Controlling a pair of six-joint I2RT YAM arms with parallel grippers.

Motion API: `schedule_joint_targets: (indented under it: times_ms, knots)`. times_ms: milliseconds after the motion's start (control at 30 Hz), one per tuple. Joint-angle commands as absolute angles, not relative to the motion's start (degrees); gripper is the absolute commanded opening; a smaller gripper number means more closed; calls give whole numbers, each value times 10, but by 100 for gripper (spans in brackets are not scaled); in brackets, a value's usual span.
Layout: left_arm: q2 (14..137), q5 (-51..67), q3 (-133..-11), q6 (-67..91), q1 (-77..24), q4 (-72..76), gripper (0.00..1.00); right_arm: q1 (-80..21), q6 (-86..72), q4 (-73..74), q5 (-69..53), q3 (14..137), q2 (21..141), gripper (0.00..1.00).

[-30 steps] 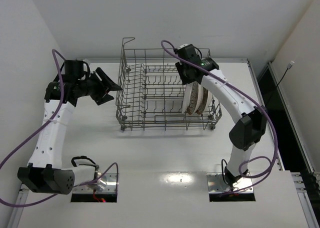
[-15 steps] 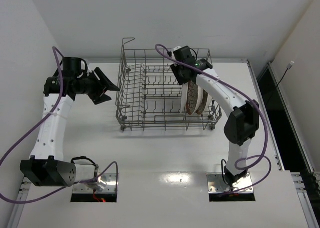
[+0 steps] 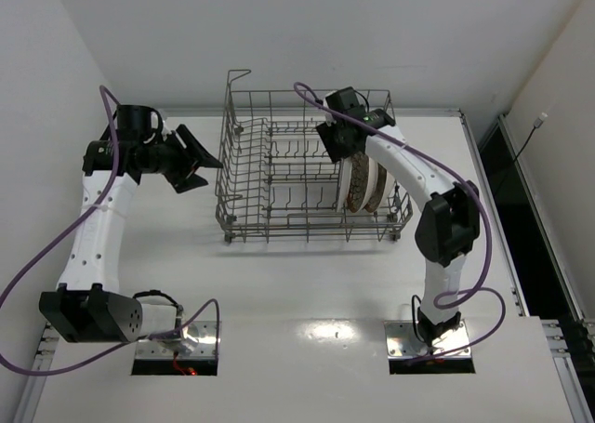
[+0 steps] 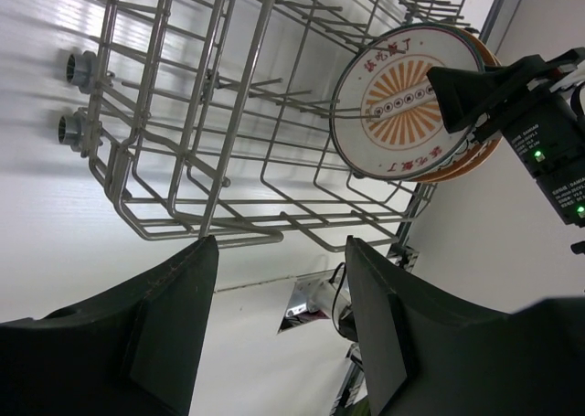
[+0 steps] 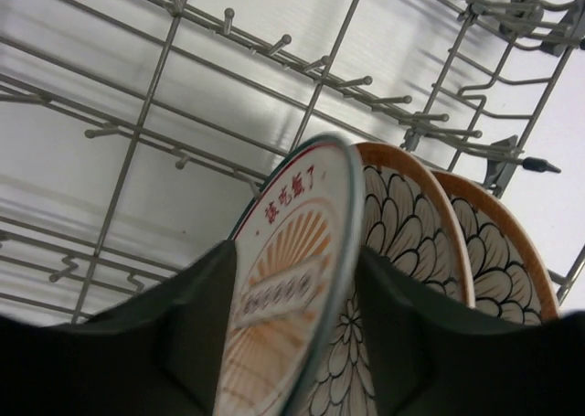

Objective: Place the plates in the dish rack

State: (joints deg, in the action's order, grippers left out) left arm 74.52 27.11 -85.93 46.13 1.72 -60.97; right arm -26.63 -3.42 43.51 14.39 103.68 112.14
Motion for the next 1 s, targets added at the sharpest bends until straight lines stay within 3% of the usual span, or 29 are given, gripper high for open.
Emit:
schedule_joint_targets:
  times_ms: [0,200,267,533,800,967]
  knots:
    - [756,283,-855,459,24,-590,55,-266,-62,441,149,1040,1093,53]
    - [761,283,-855,459,24,-579,55,-266,-92,524,178,1107,1079,90]
    - [761,283,-855,459,24,-579,55,-266,-106,547,178,1142,1074,96]
    - [766,247,-850,464,29,-551,55,-272,-151,594,50,1210,992,100]
    - [722,171,-812,449,29,-476,55,-265,-165,553,9,1037,816,100]
    - [672,61,-767,421,29,-421,55,-265,-160,566,9,964,712,100]
